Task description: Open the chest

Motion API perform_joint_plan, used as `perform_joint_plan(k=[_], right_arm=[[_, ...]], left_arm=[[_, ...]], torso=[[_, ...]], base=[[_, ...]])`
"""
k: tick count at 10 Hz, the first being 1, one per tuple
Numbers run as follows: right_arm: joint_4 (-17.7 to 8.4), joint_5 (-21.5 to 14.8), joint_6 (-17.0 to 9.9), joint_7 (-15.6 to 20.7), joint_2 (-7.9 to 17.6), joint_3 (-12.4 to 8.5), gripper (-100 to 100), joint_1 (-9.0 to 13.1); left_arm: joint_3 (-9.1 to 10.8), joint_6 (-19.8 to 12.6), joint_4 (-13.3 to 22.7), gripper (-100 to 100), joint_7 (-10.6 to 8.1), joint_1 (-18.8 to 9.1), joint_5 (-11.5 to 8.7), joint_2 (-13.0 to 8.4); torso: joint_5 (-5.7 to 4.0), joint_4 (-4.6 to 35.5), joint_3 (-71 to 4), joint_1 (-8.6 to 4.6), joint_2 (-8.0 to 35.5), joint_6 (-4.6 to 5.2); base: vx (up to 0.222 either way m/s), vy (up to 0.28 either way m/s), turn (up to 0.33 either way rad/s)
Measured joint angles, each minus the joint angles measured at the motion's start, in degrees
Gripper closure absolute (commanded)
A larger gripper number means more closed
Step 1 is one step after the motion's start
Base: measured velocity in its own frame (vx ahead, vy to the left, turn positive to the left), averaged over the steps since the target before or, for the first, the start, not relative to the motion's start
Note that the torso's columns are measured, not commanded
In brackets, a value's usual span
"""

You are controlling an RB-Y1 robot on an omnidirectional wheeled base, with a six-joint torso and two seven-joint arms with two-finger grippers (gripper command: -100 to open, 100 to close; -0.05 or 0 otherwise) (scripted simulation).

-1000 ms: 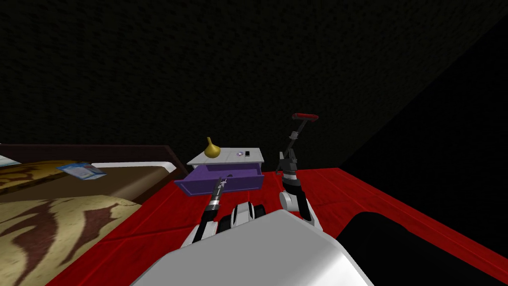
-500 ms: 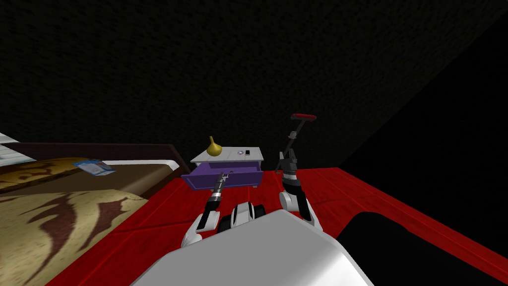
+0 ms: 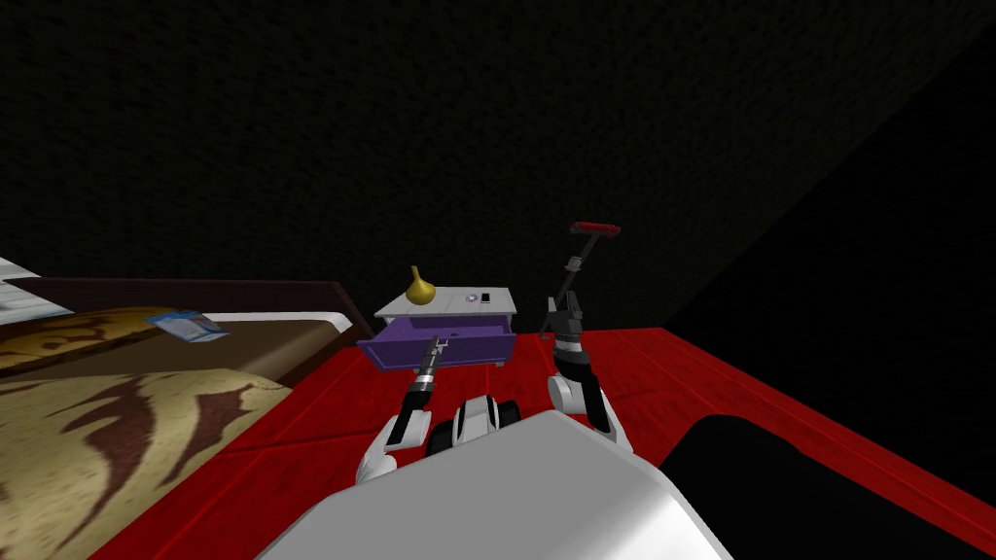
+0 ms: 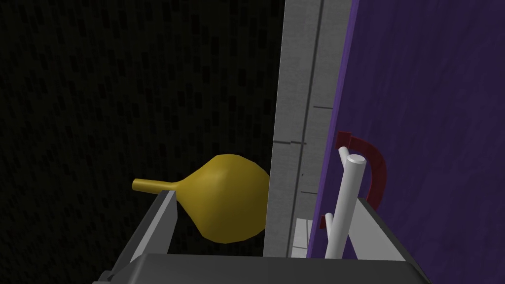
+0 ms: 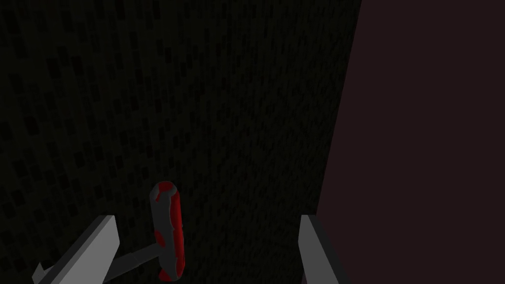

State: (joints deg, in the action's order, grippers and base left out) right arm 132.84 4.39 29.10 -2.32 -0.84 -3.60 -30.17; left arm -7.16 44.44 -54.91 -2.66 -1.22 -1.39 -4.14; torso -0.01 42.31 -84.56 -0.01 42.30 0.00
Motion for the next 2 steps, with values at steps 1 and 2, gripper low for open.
perform_joint_plan(k=[1,2], right_arm=[[0.00,0.00,0.00,0.00,0.00,0.00,0,0.00],[0.00,0.00,0.00,0.00,0.00,0.00,0,0.00]], left_arm=[[0.00,-0.01,0.01,0,0.00,0.01,0.00,0.00],[0.00,-0.01,0.01,0,0.00,0.01,0.00,0.00]], torso=[[0.01,-0.01,0.00,0.01,0.00,0.00],[0.01,-0.01,0.00,0.01,-0.01,0.00]], base=[[0.000,0.000,0.000],[0.000,0.000,0.000]])
